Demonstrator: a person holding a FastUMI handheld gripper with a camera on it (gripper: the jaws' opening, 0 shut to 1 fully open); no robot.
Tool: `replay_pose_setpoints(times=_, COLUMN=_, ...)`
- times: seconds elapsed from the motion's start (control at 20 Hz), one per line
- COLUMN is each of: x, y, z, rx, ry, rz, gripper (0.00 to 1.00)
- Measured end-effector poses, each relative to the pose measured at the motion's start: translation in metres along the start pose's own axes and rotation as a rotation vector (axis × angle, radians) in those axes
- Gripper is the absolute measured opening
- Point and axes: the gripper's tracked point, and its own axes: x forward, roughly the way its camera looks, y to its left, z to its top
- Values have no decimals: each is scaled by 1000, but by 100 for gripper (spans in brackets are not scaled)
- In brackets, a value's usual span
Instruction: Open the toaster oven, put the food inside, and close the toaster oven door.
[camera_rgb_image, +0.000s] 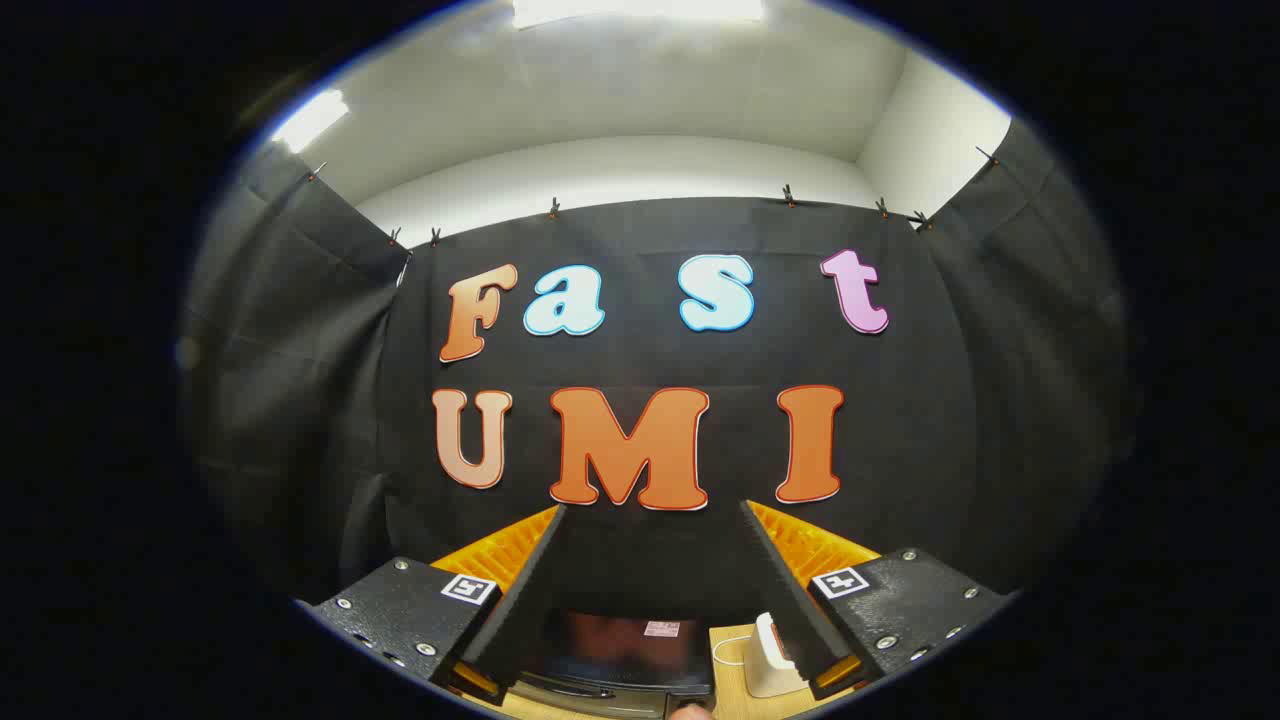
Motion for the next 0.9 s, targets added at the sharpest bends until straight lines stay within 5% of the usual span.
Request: replay_pose_setpoints(times=0.9, x=6, y=30, z=-26, rx=-1, ry=72, rz=63, gripper=99)
